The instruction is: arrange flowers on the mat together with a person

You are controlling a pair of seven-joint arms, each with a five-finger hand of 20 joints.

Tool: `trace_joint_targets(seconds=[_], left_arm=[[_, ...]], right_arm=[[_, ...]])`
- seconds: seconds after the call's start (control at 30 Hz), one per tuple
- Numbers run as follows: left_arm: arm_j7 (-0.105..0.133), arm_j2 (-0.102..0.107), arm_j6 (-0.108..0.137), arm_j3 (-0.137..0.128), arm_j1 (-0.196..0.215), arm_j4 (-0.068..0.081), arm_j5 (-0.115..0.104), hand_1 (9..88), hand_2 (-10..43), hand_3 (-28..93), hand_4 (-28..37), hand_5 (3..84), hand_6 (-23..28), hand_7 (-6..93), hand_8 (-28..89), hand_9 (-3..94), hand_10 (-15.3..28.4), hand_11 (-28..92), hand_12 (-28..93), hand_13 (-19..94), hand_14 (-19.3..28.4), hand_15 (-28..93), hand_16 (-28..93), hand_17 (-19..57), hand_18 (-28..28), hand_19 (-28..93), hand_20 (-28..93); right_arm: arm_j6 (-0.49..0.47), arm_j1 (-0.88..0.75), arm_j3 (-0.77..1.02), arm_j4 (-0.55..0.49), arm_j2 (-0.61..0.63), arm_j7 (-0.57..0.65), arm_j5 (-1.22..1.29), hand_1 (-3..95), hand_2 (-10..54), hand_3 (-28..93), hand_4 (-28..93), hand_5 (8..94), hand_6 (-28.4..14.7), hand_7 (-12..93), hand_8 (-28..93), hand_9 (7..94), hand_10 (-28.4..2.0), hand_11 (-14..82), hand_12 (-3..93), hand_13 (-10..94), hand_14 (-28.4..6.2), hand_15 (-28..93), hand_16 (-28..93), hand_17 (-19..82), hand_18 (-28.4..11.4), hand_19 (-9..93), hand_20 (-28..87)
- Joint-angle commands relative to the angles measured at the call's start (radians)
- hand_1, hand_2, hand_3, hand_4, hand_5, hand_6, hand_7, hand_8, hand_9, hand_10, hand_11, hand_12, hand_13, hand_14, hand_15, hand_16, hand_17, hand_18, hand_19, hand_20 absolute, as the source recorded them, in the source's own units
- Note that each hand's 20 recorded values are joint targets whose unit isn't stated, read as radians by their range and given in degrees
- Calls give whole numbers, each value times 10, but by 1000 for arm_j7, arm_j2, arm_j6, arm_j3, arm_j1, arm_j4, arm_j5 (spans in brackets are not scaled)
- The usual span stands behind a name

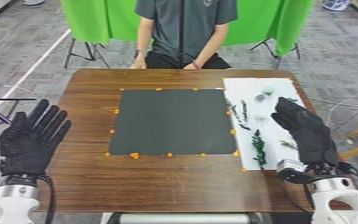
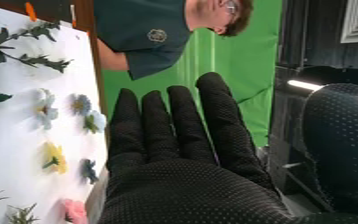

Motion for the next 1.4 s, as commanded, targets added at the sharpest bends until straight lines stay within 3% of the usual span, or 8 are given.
trace_joint_targets(seconds=[0.03,0.5,0.8,1.03,1.17,1.4], left_arm=[[1,-9,-6,-8,20,-5,-23,268,114,723,-283,429,59,79,-85,376,128,119,68,289,115,137,-42,-8,113,218,119],[-5,-8,-8,-7,13,-3,-26,268,115,723,-283,433,60,81,-85,383,129,120,73,294,117,142,-41,-9,114,221,121],[-2,-12,6,-6,17,-5,-31,268,115,722,-283,435,61,81,-84,384,130,119,72,295,119,144,-40,-10,115,224,122],[-12,-30,8,-11,15,-1,-38,269,116,722,-283,437,61,83,-85,387,130,121,73,298,121,147,-39,-10,115,225,122],[-11,-26,25,-12,25,-4,-41,269,118,722,-283,439,62,83,-85,389,130,123,72,299,121,149,-39,-11,116,228,124],[-16,-26,28,-11,26,-3,-39,270,121,720,-283,442,63,84,-86,392,131,125,71,302,123,154,-39,-11,117,232,125]], right_arm=[[61,42,-55,10,39,6,-17,128,114,841,-269,422,-67,108,-113,335,-143,64,76,254,-122,120,28,96,-125,305,48],[62,-27,7,-16,15,-1,-51,150,91,833,-260,435,-71,119,-113,339,-154,69,85,264,-132,120,66,93,-140,339,61],[101,9,-32,-7,31,18,-65,152,87,834,-258,435,-70,120,-114,340,-152,68,85,264,-129,114,71,94,-140,344,58],[85,14,-31,-7,25,45,-72,153,83,835,-259,446,-74,121,-116,354,-154,71,85,255,-113,105,69,87,-141,349,57],[82,15,-30,-6,24,49,-73,153,82,835,-259,450,-74,121,-115,358,-153,73,85,253,-115,105,70,84,-142,353,58],[97,21,-45,-7,29,58,-76,155,81,833,-260,452,-74,121,-116,360,-152,74,86,251,-122,112,74,76,-149,367,61]])
